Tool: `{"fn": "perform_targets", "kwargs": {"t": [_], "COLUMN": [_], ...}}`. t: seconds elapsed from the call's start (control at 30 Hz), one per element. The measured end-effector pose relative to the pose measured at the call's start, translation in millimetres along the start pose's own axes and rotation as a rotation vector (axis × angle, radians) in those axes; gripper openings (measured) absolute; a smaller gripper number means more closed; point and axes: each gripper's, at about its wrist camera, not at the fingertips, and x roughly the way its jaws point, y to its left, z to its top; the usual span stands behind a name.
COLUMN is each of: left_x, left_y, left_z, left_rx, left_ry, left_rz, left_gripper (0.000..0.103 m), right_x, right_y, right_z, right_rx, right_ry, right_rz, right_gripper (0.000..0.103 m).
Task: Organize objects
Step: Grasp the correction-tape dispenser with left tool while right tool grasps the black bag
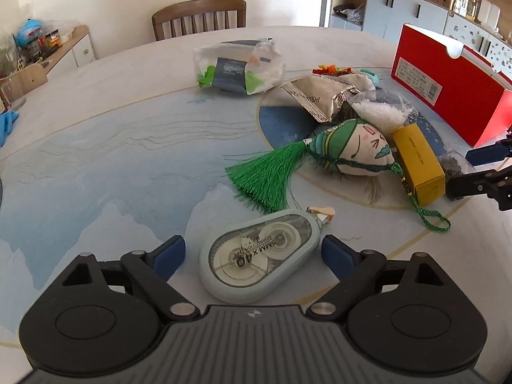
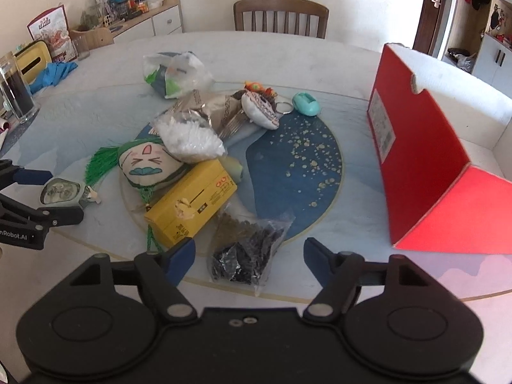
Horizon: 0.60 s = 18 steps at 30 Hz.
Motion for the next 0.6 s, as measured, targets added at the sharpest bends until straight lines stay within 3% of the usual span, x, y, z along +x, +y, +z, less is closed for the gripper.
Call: {"fn": "perform_targets", "kwargs": {"t": [0.13, 0.33, 0.6], "left_x": [-2, -2, -3], "left_y": [-3, -6, -11], "left_z": [0, 0, -1], "left_rx": [0.02, 0.022, 0.017], "left_ry": [-0.02, -0.028, -0.037], "left_rz": [-0.013, -0.009, 0.015], "left_gripper": [0.078, 0.077, 0.076], "right_x": [5, 10, 8], "right_y": [0, -3, -5], "right_z": [0, 2, 2], "right_rx": [0.01, 0.046, 0.067], "right_ry": [0.011, 0.024, 0.017], "right_rz": [0.001, 0.013, 0.027], "right_gripper": [0.073, 0.063, 0.039]}}
